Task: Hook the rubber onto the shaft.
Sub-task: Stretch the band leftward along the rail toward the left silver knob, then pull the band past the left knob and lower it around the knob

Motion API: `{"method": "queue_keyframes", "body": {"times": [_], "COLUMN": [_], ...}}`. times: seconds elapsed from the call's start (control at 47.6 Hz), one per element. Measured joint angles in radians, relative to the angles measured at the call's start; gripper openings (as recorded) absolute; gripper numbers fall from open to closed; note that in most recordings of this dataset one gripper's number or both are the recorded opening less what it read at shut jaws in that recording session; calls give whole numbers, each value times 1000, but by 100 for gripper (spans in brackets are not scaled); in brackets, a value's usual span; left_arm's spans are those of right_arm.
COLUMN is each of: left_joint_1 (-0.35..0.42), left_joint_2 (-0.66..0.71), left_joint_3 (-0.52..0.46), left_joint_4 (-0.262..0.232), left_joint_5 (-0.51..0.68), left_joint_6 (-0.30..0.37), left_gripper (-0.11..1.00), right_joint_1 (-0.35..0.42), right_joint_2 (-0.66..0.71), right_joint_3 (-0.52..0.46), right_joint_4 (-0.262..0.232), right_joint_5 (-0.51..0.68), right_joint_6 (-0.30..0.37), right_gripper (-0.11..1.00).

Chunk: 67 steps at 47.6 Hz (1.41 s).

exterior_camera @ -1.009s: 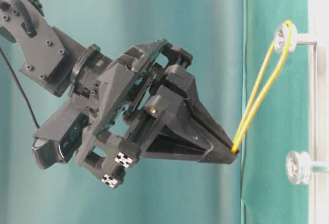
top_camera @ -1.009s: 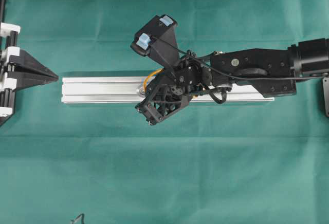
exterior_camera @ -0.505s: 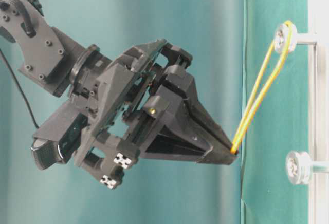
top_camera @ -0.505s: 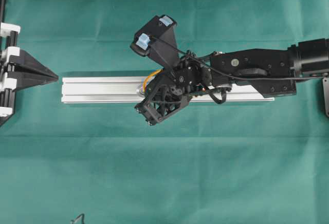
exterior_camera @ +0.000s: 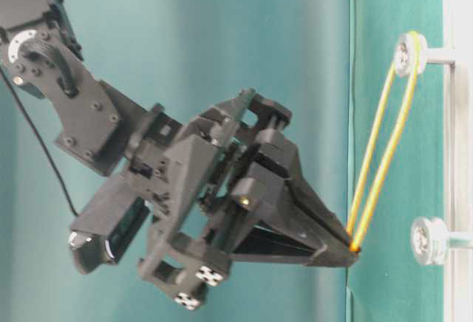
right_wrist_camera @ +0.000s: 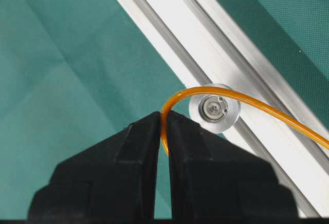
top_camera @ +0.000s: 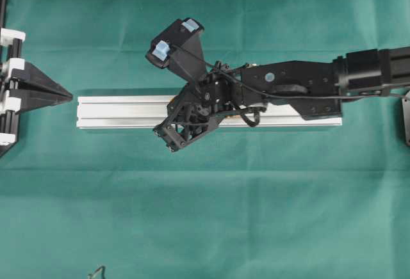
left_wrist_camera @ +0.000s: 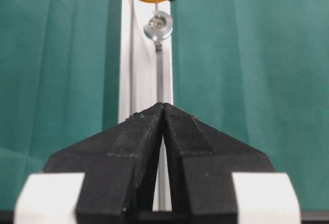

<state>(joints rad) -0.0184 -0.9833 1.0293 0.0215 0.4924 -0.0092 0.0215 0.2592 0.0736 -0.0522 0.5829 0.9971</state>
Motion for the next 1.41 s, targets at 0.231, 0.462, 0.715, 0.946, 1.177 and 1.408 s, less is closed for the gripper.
{"method": "queue_keyframes", "body": {"times": [0.231,0.462,0.715,0.946,1.177,1.408], "left_joint_1": [2,2,2,0,2,2], "left_joint_2": [0,0,0,0,0,0], "left_joint_3": [0,0,0,0,0,0], "left_joint_4": [2,0,2,2,2,2], "left_joint_5": [0,0,0,2,2,0], "left_joint_6": [0,-2,0,-2,-2,-2], "left_gripper": [2,2,2,2,2,2], "right_joint_1": [-3,-8,-14,-18,-29,-38], "right_joint_2": [26,43,64,78,83,100], "right_joint_3": [-2,-2,-8,-15,-15,-15], "right_joint_4": [0,2,2,2,32,48], "right_joint_5": [-5,-31,-44,-57,-81,-86], "right_joint_6": [0,0,0,2,0,0], "right_gripper": [8,8,8,8,8,8]}}
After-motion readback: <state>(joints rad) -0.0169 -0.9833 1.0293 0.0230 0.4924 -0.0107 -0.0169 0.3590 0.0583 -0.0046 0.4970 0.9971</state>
